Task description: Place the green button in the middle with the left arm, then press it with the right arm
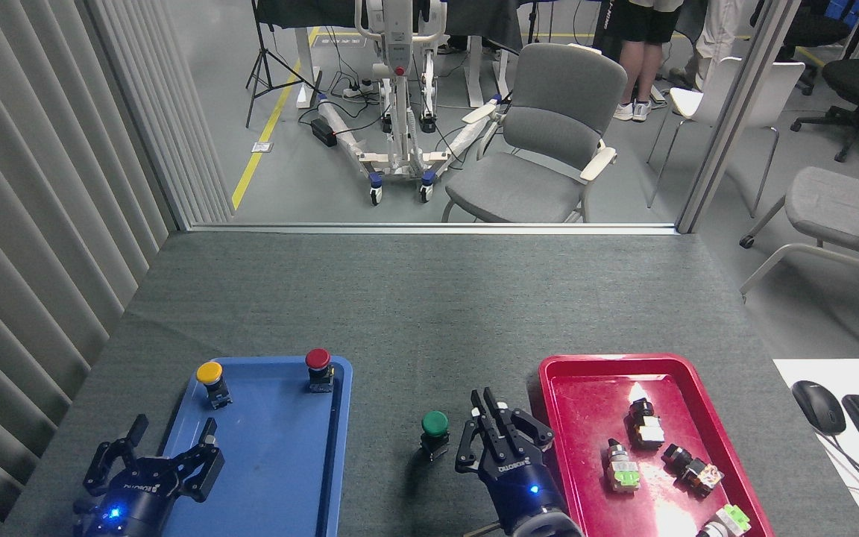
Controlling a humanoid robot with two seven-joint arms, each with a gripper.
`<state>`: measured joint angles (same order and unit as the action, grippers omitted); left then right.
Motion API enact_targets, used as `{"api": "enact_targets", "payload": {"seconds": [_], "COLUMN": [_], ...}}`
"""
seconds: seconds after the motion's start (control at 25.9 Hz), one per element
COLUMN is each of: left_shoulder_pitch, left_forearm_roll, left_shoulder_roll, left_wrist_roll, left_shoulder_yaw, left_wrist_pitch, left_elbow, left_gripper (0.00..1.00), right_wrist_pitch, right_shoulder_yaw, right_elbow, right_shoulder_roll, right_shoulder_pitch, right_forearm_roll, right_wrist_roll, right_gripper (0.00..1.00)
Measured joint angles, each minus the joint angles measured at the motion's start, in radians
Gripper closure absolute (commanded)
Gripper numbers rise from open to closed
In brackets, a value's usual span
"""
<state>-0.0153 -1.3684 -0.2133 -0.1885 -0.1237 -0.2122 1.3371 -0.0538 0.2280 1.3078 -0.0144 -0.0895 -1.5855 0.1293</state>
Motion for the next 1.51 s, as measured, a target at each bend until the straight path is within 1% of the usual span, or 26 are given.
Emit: {"api": "enact_targets", "payload": {"seconds": [0.08,0.19,0.35,0.42,0.81,1.04,1.2,1.39,1.43,1.51], "left_shoulder_pitch": [0.001,0.003,0.003,0.002,0.002,0.002,0.002,0.002,0.002,0.002], "left_forearm_roll": [0.0,0.0,0.001,0.001,0.003,0.007,0.008,0.008,0.008,0.008], "left_shoulder_roll": [-0.001,-0.001,-0.001,-0.001,-0.001,-0.001,-0.001,-0.004,-0.004,-0.004], "left_wrist_roll": [0.0,0.0,0.001,0.001,0.002,0.002,0.002,0.002,0.002,0.001], "left_shoulder_yaw": [-0.001,-0.002,-0.003,-0.004,-0.005,-0.005,-0.005,-0.005,-0.005,-0.005], "left_wrist_pitch": [-0.002,-0.005,-0.006,-0.006,-0.006,-0.004,-0.004,-0.004,-0.004,-0.004], "left_elbow": [0.0,0.0,0.001,0.0,0.0,-0.001,-0.001,-0.001,-0.001,0.0], "left_gripper": [0.01,0.01,0.01,0.01,0.01,0.01,0.01,0.01,0.01,0.01], "right_wrist_pitch": [0.004,0.025,0.053,0.059,0.06,0.062,0.065,0.113,0.123,0.133], "right_shoulder_yaw": [0.014,0.042,0.069,0.075,0.081,0.081,0.08,0.08,0.079,0.078], "right_elbow": [-0.037,-0.112,-0.213,-0.243,-0.293,-0.334,-0.344,-0.34,-0.336,-0.329], "right_shoulder_roll": [-0.019,-0.044,-0.065,-0.069,-0.068,-0.068,-0.068,-0.076,-0.077,-0.078], "right_shoulder_pitch": [-0.018,-0.058,-0.11,-0.125,-0.135,-0.136,-0.135,-0.133,-0.133,-0.135], "right_forearm_roll": [-0.018,-0.033,-0.037,-0.037,-0.036,-0.03,-0.025,-0.003,0.001,0.011], "right_wrist_roll": [0.002,0.003,-0.006,-0.006,-0.001,0.022,0.044,0.098,0.111,0.136], "right_gripper": [0.99,0.98,0.97,0.97,0.95,0.95,0.95,0.88,0.86,0.72]}}
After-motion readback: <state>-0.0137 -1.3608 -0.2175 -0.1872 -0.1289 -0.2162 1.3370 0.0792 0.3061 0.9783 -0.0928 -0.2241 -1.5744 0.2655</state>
